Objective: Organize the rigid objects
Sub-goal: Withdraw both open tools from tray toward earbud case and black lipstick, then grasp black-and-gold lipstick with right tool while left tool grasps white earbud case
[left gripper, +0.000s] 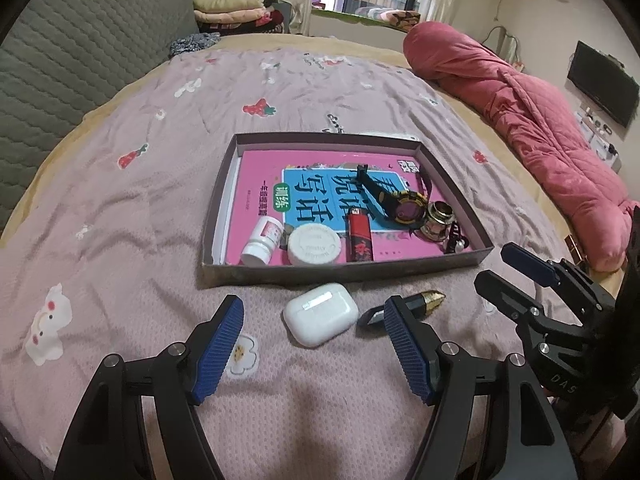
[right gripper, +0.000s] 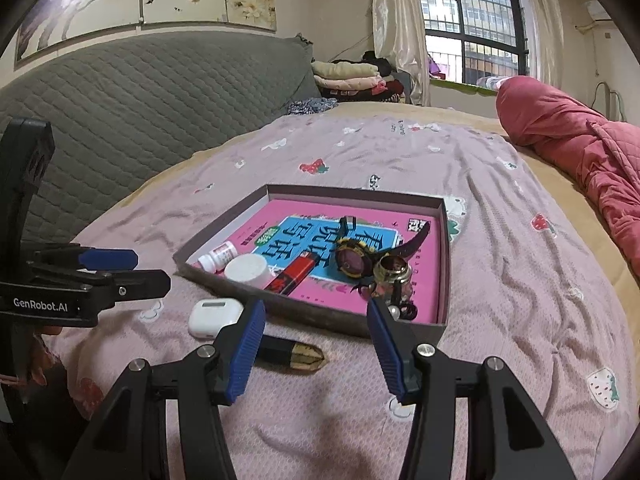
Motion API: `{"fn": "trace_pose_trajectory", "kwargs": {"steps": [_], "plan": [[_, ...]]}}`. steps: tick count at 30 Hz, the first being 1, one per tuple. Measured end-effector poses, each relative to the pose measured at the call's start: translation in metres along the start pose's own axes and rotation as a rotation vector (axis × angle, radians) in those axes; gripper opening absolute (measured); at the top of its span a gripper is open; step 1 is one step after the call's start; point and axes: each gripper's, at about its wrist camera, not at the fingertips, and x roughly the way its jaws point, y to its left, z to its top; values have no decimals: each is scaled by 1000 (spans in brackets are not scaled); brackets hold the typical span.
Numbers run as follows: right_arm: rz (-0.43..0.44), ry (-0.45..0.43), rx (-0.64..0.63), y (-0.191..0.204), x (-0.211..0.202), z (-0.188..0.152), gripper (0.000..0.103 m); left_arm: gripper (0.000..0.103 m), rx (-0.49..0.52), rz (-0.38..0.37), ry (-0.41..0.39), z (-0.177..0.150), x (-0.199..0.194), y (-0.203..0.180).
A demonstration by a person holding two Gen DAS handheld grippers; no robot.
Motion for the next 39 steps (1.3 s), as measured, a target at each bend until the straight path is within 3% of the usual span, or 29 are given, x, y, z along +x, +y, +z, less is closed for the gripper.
{"fn": "trace_pose_trajectory", "kwargs": {"steps": [18,34,39], "plan": [[28,123,-163,27,10,-28,53,74,92,35,110,-50,22,-8],[-18,169,-373,48,42,-33,53,74,104,32,154,-40,52,-1],[-38,146,-460,56,52,-31,53,74,98,38,184,-33,69,3]]}}
